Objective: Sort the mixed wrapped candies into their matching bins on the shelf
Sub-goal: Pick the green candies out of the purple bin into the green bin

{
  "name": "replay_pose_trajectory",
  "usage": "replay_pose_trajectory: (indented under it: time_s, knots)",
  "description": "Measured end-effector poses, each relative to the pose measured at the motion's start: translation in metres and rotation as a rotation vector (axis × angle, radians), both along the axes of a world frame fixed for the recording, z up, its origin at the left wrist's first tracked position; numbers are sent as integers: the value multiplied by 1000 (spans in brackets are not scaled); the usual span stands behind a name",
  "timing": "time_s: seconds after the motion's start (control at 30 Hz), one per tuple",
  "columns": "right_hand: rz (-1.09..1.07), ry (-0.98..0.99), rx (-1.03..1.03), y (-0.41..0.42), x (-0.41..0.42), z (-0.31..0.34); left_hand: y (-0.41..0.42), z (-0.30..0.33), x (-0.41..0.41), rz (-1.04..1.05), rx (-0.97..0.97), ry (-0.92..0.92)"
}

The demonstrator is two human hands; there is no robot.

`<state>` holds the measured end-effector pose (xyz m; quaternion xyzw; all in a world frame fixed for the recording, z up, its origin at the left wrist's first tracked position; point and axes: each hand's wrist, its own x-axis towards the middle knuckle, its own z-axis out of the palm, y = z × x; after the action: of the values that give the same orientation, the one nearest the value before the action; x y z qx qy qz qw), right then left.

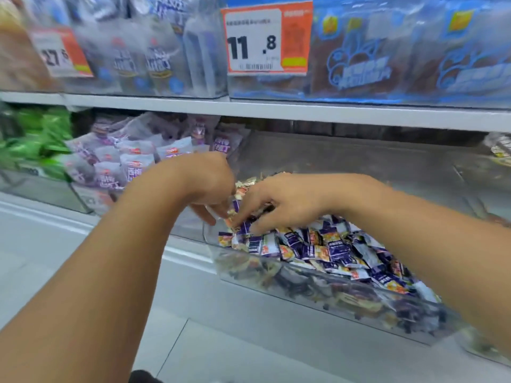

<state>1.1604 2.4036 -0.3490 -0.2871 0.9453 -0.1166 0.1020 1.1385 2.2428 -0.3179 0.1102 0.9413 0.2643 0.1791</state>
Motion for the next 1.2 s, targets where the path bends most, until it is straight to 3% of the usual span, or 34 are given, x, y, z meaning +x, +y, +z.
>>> replay_pose_trajectory:
  time_s: [0.1, 0.3, 0.4, 0.57, 0.77, 0.9, 1.2]
  knots:
    - [86, 70, 153, 2, -7, -14, -4, -4, 2, -13, -90, -35]
    - [-99, 25, 250, 49, -3, 0, 4, -18, 6, -183, -320, 12]
    - [-149, -14, 182, 74, 9, 5, 7, -26, 1, -168, -254, -103]
    - [-322, -149, 75, 113, 18, 12, 17, -30, 2, -136, -180, -124]
    - [-329, 4, 168, 108, 26, 32, 18, -37, -6, -177, -32, -160]
    - [-238, 261, 108, 77, 32, 25, 18, -43, -12, -254, -44, -108]
    - [-279, 108, 320, 69, 36, 4, 23, -38, -12, -397, 45, 94]
